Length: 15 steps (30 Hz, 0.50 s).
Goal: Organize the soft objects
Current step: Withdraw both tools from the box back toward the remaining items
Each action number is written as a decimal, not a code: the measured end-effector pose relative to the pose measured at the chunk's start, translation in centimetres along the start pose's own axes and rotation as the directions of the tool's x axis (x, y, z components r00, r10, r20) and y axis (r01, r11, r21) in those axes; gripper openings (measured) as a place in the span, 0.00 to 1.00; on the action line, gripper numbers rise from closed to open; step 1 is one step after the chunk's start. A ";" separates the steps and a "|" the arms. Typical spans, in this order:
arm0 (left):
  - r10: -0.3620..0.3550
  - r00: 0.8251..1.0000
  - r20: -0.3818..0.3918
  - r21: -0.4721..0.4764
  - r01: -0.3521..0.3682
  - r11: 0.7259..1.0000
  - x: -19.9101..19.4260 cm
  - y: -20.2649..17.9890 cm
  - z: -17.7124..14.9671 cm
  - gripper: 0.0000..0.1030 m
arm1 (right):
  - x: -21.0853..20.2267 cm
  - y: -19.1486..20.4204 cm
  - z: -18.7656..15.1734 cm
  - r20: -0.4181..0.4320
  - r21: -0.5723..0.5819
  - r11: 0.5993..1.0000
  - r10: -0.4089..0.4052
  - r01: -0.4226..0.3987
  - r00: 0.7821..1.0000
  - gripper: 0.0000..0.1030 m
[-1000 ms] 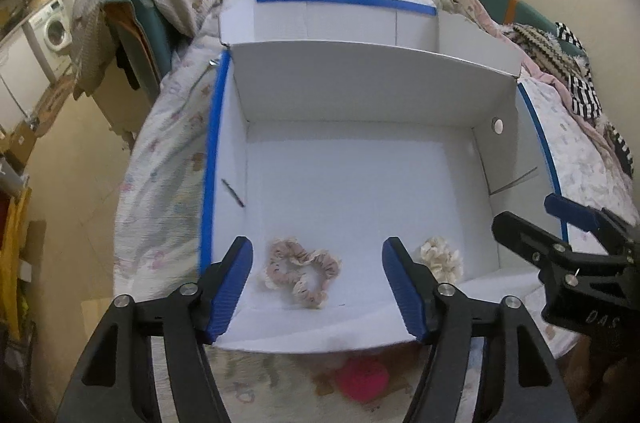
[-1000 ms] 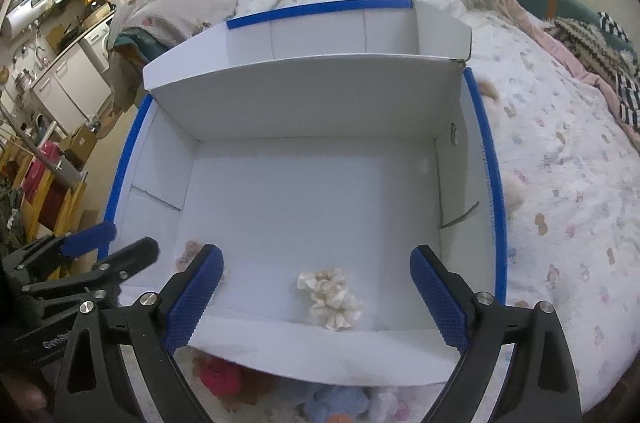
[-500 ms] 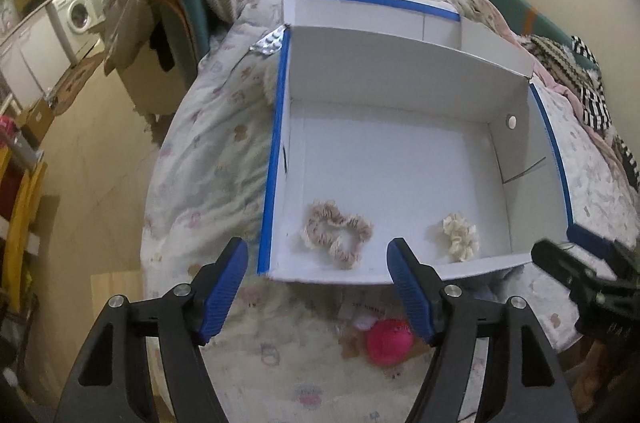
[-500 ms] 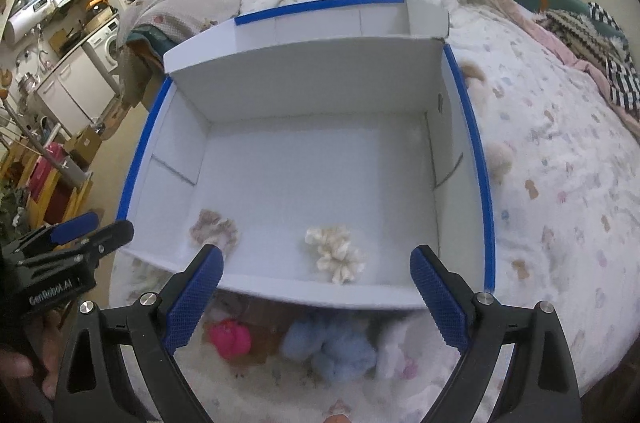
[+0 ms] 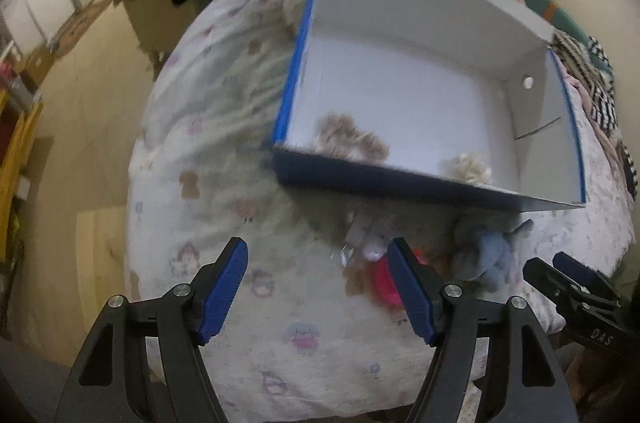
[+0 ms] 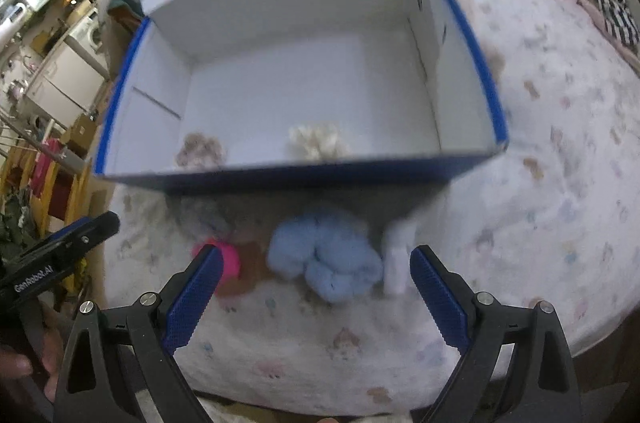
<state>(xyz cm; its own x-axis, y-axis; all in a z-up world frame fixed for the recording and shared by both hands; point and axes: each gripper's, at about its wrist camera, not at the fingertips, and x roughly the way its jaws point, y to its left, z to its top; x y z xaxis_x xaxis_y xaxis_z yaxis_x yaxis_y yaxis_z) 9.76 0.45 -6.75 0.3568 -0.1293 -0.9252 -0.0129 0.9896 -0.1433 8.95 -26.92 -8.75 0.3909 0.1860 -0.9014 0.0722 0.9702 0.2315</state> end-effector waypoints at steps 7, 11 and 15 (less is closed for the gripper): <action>-0.023 0.996 -0.087 -0.046 0.019 0.999 2.8 0.5 -0.1 0.68 | 0.9 -0.9 -0.1 -0.021 0.037 0.999 0.004 -0.003 1.000 0.97; -0.085 0.986 -0.145 0.001 0.086 0.996 4.9 -1.2 0.0 0.62 | 1.8 -1.3 0.1 -0.052 0.054 0.999 0.005 -0.003 0.999 0.97; -0.044 0.987 -0.153 0.047 0.051 0.998 6.6 -2.5 0.0 0.61 | 2.7 -0.8 0.0 -0.071 0.016 1.000 -0.018 0.019 0.997 0.97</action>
<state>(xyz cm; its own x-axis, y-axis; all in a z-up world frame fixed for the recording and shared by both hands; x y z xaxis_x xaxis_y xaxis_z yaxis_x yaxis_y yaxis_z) 12.15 -2.88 -12.53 0.2102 -0.1804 -0.9609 0.0495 0.9835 -0.1738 9.97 -27.16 -11.34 0.3238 0.1791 -0.9290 0.0939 0.9710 0.2199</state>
